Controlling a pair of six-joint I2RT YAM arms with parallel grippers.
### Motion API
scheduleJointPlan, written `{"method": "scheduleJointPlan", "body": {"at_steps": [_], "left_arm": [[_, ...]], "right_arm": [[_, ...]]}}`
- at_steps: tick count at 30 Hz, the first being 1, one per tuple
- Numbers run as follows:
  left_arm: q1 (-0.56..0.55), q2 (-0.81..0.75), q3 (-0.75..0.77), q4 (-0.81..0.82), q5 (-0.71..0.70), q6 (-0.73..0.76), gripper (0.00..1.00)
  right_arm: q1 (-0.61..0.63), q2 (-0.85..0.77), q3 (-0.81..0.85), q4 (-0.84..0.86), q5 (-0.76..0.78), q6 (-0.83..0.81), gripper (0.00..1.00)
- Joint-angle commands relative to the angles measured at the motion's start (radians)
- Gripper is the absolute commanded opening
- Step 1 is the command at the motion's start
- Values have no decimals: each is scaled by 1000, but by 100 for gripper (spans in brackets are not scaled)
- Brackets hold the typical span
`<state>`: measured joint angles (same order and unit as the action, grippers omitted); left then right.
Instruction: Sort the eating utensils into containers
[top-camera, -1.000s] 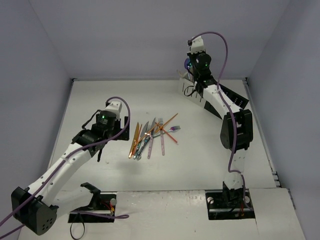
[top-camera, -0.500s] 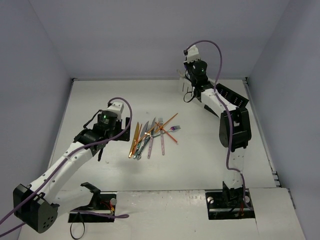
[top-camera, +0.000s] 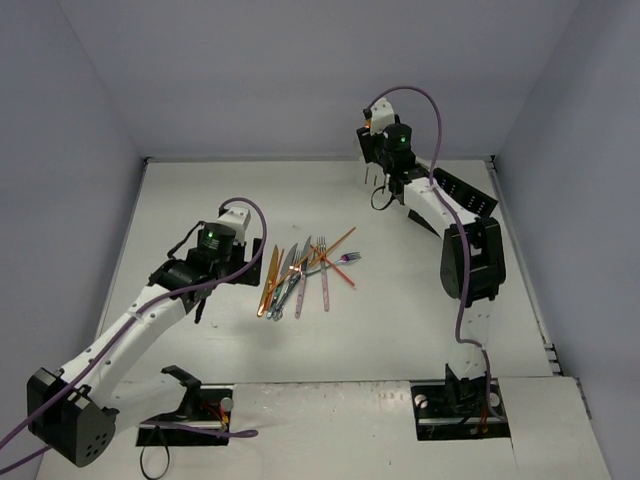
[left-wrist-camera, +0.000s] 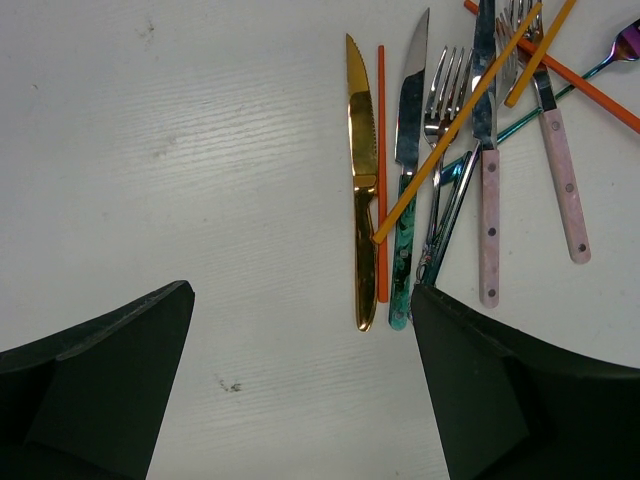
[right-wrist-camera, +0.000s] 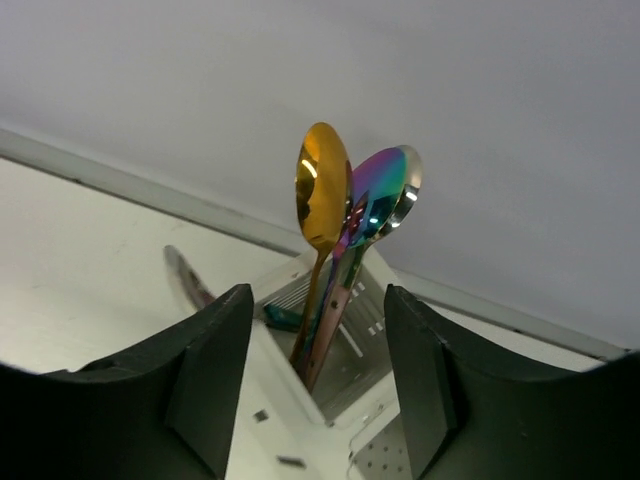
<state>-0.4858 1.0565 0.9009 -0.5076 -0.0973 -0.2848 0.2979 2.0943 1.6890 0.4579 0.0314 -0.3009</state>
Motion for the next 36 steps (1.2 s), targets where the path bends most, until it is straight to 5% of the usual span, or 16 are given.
{"method": "scheduleJointPlan", "body": {"at_steps": [1,9,18,23,30,36], "left_arm": [[6,-6,15,37,10,35,88],[6,11,15,44,80,81,88],[3,161,72,43,169,161,87],[-7,321,153,53,179,182,78],[-41,598,323,87,219,211,41],[-60,706,370,92,241,243,37]], "right_arm": [[19,-257,-12,-54,-62,102,54],[82,-487,-243,-323,-135,286,55],[156,-725,-659,-373,-173,509,58],[148,-872,-787,-377,-153,545,61],[67,-1041,-908,-396,-175,598,63],[38,-1119,-935,-436,-199,603,63]]}}
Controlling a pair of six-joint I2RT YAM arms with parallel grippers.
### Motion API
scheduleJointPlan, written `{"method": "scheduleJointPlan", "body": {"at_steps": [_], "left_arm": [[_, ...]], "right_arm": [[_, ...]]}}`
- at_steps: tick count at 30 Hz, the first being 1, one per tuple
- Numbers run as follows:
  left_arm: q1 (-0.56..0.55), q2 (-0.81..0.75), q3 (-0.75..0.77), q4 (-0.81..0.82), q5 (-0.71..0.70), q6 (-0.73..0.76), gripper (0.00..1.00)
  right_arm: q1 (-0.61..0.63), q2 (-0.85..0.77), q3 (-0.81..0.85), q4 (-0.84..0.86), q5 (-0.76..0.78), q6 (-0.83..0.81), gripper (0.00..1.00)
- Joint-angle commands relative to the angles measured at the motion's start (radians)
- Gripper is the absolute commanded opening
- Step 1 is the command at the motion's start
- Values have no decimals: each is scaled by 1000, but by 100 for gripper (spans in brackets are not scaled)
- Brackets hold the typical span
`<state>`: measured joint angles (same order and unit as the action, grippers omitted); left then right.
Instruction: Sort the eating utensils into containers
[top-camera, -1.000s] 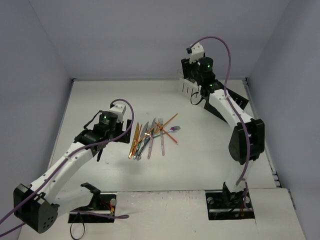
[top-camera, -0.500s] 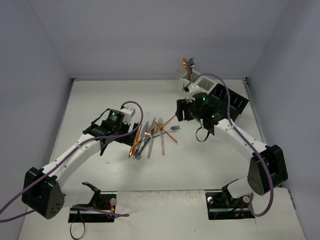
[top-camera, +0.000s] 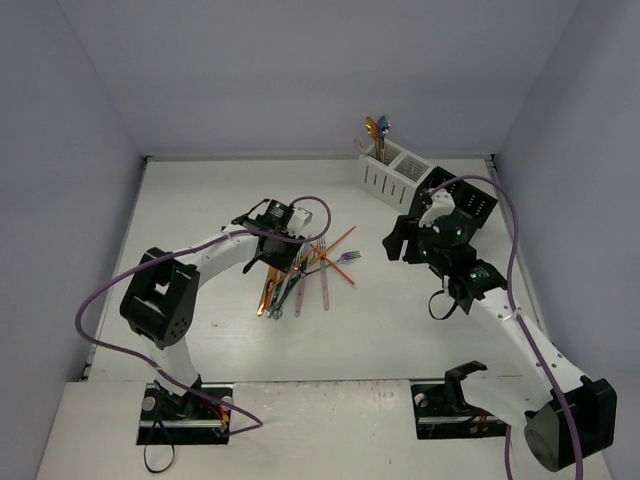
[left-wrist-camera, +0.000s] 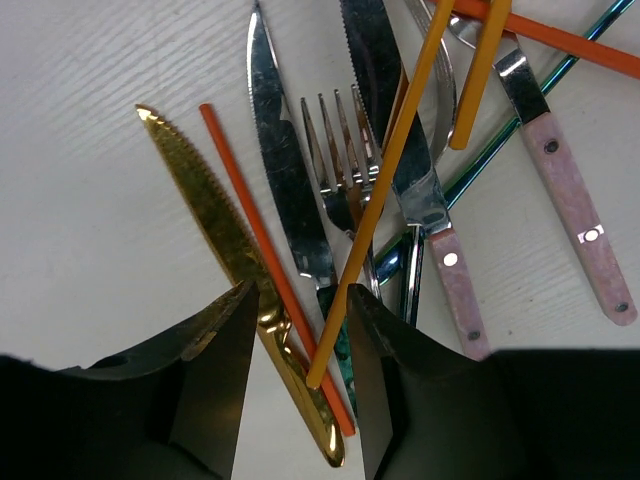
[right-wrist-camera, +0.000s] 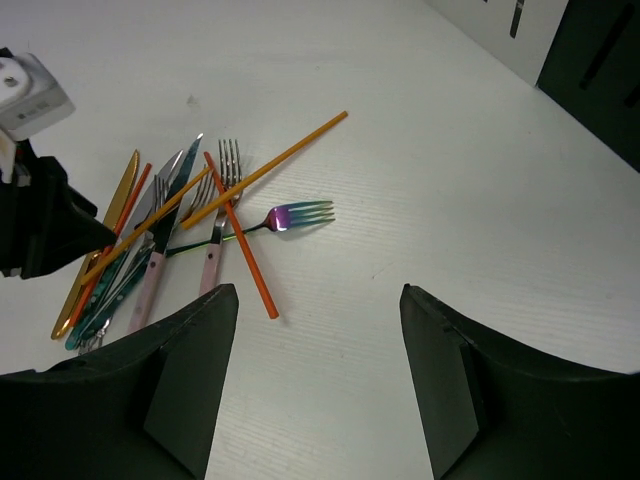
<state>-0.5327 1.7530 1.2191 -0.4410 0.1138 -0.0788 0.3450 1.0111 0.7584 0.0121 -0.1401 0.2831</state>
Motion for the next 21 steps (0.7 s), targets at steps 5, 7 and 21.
{"method": "scheduleJointPlan", "body": {"at_steps": [5,7,21], "left_arm": [[-36,49,48,32,49,50,37],[-43,64,50,34,50,47,36],[-65,-99,52,41,-5,39,0]], "right_arm": [[-13,-65,-11,-9,-30,22,64],[-14,-72,-12,-9,-31,23,64],[-11,-63,52,-39,-129,53,65]]}}
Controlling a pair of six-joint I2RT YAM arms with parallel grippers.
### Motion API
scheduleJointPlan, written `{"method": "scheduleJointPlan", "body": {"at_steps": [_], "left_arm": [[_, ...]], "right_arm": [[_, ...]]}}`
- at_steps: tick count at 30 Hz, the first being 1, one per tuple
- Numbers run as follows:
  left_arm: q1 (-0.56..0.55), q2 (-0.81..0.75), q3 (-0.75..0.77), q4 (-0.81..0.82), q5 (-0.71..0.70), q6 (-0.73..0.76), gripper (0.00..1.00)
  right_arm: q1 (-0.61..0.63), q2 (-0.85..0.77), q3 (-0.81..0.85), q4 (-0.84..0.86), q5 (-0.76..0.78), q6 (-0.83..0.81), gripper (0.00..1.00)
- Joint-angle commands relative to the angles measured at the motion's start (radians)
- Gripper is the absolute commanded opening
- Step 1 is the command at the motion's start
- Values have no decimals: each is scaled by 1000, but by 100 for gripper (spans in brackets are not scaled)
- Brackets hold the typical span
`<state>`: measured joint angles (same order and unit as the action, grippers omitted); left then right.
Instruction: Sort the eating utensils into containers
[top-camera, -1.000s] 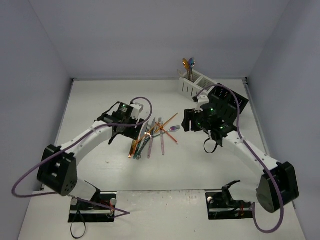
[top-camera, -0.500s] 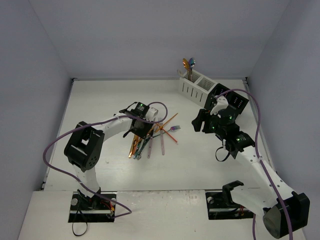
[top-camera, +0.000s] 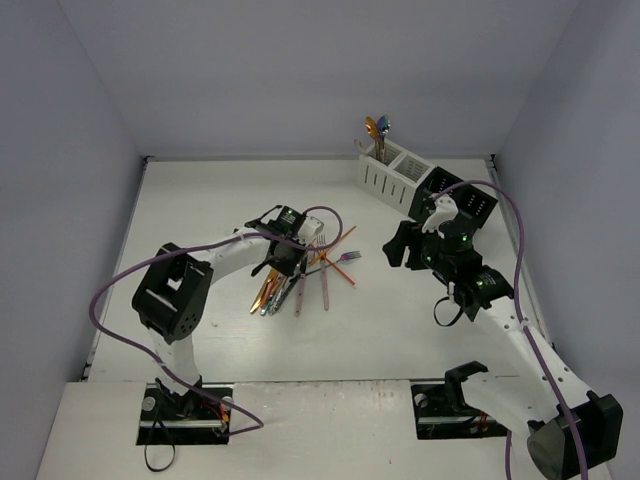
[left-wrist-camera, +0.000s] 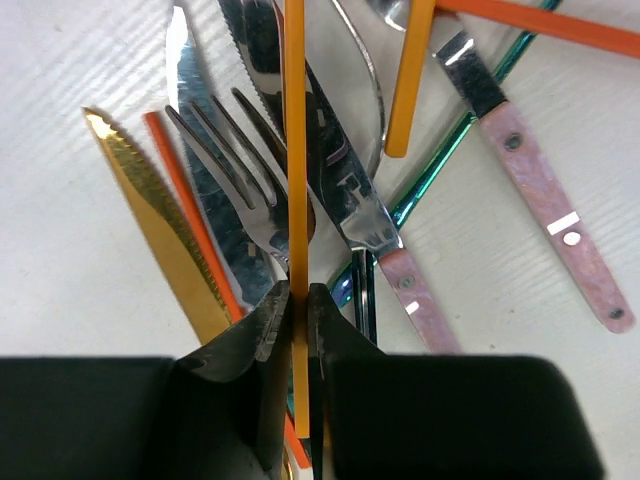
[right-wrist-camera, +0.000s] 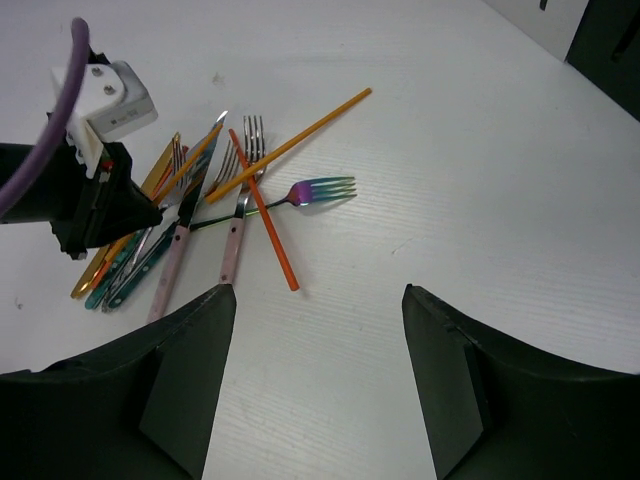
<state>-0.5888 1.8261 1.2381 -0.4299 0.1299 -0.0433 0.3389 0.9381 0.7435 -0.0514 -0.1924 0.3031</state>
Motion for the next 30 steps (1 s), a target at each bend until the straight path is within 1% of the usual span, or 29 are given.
{"method": "scheduleJointPlan", "body": {"at_steps": [1,3,6,9,14,17,22,27,29,30], "left_arm": [[-10,-203,31,38,-17,-1,0],[-14,-281,23,78,-4,-20,0],[-34,-356,8,145,47,-66,0],[-66,-402,-3,233,79,-113,0],[-99,-419,6,271,85,-162,0],[-128,-434,2,305,95,-181,0],[-160,-469,-20,386,99,-216,0],[-175,-472,-17,410,106,-226,0],[-181,-470,-16,413,106,-229,0],[-183,-470,-16,413,103,-230,0]], "right_arm": [[-4,18,89,25,-93,47,66],[4,44,125,27,-124,70,67],[39,82,200,29,-144,97,69],[83,134,282,34,-147,105,71],[104,209,385,41,-163,130,73],[114,239,410,108,-181,147,73],[126,295,442,157,-186,174,73],[147,337,448,211,-189,184,70],[151,355,448,219,-187,183,66],[153,360,445,222,-186,182,62]]}}
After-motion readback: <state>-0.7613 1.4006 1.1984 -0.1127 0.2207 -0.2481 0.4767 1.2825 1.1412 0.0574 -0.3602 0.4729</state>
